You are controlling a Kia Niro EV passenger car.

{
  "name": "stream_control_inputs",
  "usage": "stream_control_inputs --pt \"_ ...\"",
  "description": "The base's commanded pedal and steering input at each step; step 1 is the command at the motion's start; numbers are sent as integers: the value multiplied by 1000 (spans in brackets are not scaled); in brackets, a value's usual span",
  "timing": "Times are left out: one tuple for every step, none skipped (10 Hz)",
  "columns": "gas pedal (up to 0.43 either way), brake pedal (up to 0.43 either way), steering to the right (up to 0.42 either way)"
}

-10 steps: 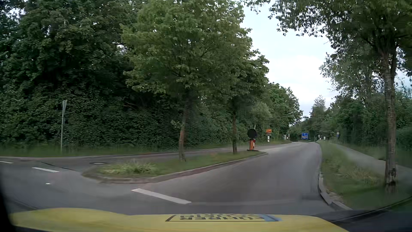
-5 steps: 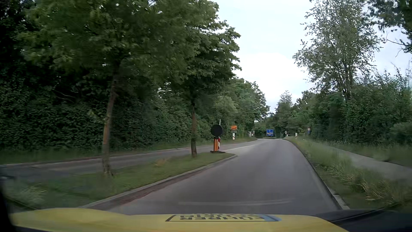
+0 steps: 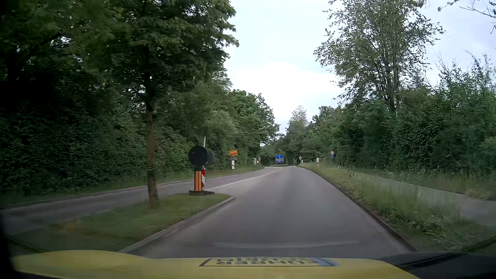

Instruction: Follow the waypoints while adhering to traffic rules and regulations

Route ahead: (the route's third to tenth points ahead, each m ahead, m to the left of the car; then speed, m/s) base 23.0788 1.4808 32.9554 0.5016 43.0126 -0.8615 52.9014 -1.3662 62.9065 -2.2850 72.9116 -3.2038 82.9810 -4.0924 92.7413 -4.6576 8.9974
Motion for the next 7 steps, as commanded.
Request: stream_control_inputs --pt "177 0 93" --pt "177 0 82" --pt "177 0 79" --pt "177 0 72" --pt "177 0 60" --pt "177 0 40" --pt "177 0 25"
